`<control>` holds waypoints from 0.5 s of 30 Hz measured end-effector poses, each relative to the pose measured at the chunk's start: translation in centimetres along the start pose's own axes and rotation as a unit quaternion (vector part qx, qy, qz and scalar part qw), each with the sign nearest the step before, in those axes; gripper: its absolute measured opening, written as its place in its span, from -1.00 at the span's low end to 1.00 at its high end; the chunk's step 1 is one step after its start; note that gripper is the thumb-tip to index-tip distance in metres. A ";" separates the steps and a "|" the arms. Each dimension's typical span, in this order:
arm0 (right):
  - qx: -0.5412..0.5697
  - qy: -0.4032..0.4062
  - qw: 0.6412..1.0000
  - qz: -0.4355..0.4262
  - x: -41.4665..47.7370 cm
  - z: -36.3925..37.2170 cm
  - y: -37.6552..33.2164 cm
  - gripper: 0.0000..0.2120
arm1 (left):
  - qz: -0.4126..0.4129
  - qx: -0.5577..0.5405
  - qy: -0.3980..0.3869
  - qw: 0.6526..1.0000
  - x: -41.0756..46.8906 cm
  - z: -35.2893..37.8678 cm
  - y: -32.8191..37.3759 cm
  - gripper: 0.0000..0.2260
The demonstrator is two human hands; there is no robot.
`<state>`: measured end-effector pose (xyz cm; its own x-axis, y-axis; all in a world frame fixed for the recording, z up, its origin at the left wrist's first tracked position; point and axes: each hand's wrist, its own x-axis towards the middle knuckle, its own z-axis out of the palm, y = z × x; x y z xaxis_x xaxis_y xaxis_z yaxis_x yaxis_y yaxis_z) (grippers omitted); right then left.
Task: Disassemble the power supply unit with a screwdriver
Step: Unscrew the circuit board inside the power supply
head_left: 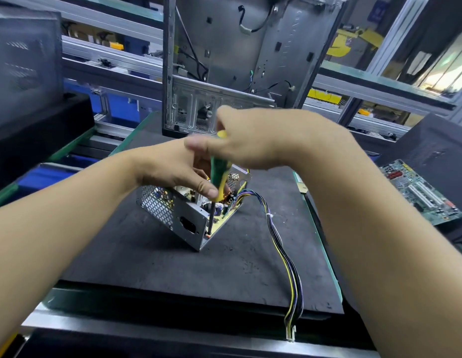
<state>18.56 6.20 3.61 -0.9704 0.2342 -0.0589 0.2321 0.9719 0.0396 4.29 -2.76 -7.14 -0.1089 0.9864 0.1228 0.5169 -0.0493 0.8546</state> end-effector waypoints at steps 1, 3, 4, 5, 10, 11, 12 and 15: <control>-0.024 0.032 0.999 0.030 0.3 0.1 0.0 -0.44 | -0.004 0.005 0.014 1.000 0.1 0.2 -0.1 -0.73; -0.070 0.068 0.995 0.024 0.8 0.1 0.0 -0.55 | -0.010 0.025 0.031 0.999 0.3 0.5 -0.3 -0.66; -0.078 0.065 0.995 -0.001 0.8 0.1 0.0 -0.63 | -0.007 0.018 0.028 0.999 0.2 0.5 -0.4 -0.67; -0.082 0.054 0.995 -0.023 0.7 -0.1 0.1 -0.70 | -0.001 0.000 0.019 1.000 0.2 0.4 -0.3 -0.69; -0.019 -0.020 0.997 -0.066 -0.5 -1.3 0.5 -0.81 | 0.017 -0.088 -0.035 0.995 -0.4 -0.4 -0.1 -0.65; -0.013 -0.026 0.997 -0.068 -0.5 -1.2 0.5 -0.79 | 0.014 -0.089 -0.037 0.995 -0.3 -0.4 0.0 -0.69; -0.010 -0.037 0.997 -0.066 -0.6 -1.1 0.5 -0.76 | 0.009 -0.087 -0.033 0.996 -0.2 -0.2 0.0 -0.72; 0.007 -0.061 0.998 -0.019 -0.7 -0.6 0.3 -0.59 | 0.004 -0.040 0.016 0.999 0.3 0.4 0.3 -0.66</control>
<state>19.22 6.33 4.28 -0.9636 0.1972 -0.1803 0.1966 0.9803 0.0215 4.77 -2.44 -7.01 -0.1338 0.9804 0.1446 0.4482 -0.0703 0.8911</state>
